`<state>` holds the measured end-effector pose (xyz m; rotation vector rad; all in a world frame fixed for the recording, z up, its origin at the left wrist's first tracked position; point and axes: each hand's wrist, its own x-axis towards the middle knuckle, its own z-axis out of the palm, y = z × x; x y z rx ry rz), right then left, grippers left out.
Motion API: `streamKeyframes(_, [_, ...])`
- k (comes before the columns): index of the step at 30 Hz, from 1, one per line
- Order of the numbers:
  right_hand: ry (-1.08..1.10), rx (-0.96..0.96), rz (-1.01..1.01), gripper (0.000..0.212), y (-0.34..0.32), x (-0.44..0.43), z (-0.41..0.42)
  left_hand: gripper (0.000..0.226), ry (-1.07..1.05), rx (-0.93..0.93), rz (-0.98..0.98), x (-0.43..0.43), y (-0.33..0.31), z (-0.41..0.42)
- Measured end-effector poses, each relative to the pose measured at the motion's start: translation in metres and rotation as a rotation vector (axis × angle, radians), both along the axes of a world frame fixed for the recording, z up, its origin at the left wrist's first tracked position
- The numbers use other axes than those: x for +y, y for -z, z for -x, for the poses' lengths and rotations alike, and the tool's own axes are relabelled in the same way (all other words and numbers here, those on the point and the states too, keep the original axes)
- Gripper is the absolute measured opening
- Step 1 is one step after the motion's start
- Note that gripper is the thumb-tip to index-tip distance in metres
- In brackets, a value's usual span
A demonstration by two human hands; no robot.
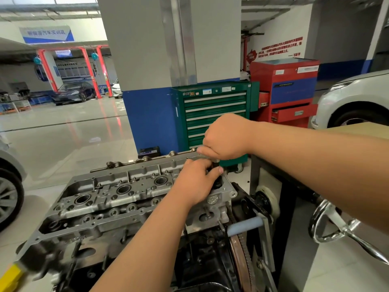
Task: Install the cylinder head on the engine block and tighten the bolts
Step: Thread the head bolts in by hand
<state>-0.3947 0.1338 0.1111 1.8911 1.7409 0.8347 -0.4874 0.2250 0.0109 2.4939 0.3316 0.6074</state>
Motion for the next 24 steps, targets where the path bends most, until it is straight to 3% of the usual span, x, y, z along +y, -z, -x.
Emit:
streamKeyframes(6, [0.497, 0.177, -0.151, 0.024, 0.014, 0.019, 0.02, 0.015, 0.004, -0.077, -0.01, -0.002, 0.001, 0.0])
streamKeyframes(8, [0.475, 0.209, -0.149, 0.03, 0.013, 0.016, 0.017, 0.021, 0.004, -0.068, 0.008, -0.001, 0.002, 0.001])
streamKeyframes(10, [0.374, 0.242, -0.137, 0.052, 0.009, 0.009, 0.011, 0.028, 0.001, -0.054, 0.03, -0.001, 0.003, 0.001])
streamKeyframes(14, [0.139, 0.086, -0.114, 0.06, 0.008, 0.0, 0.003, 0.037, -0.007, -0.041, 0.018, 0.001, 0.002, 0.0])
streamKeyframes(21, [0.496, 0.204, -0.285, 0.024, 0.02, 0.015, 0.02, 0.02, -0.007, -0.051, 0.0, 0.0, 0.002, -0.002])
streamKeyframes(24, [0.549, 0.276, -0.282, 0.039, 0.017, 0.009, 0.019, 0.021, 0.0, -0.055, 0.009, 0.0, 0.004, 0.0])
